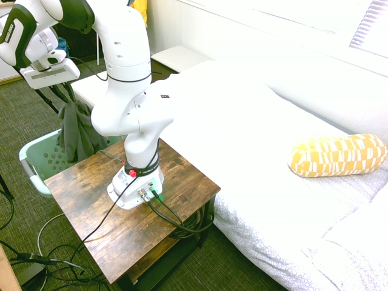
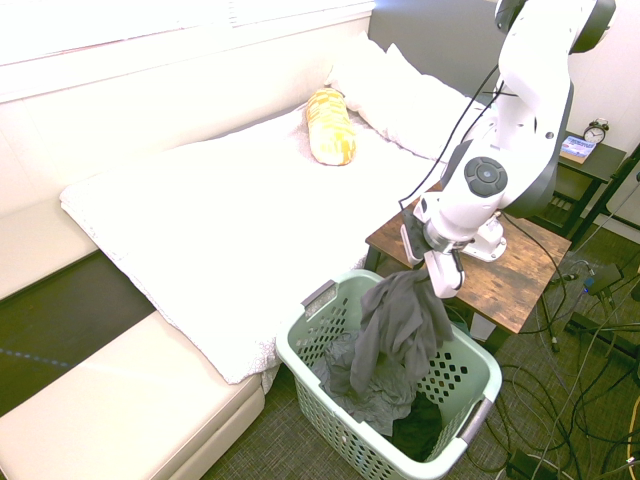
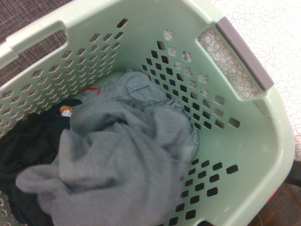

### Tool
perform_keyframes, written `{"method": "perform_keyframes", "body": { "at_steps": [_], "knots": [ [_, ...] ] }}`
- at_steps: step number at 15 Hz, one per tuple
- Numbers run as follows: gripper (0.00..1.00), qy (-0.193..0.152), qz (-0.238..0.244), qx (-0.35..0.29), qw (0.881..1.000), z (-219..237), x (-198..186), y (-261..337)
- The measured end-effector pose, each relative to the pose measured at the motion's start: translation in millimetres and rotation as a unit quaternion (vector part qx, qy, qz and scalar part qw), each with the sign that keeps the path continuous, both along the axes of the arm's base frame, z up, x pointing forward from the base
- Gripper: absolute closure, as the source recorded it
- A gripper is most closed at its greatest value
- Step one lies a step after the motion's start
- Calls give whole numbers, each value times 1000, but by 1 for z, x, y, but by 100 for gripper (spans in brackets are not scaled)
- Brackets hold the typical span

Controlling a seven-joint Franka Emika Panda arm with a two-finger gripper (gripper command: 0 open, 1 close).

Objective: Put my clothes in the laundry bag

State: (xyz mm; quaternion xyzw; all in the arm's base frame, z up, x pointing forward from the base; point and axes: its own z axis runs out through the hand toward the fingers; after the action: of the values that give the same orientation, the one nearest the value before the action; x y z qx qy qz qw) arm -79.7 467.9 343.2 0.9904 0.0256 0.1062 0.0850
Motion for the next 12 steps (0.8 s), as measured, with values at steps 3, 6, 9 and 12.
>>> {"method": "perform_keyframes", "body": {
  "at_steps": [3,6,9,12],
  "knots": [
    [0,3,-21,9,1000,4,32,6],
    [0,10,-76,26,997,10,125,9],
    [0,14,-152,50,987,13,249,-24],
    [0,22,-241,83,967,17,362,-108]
  ]
}}
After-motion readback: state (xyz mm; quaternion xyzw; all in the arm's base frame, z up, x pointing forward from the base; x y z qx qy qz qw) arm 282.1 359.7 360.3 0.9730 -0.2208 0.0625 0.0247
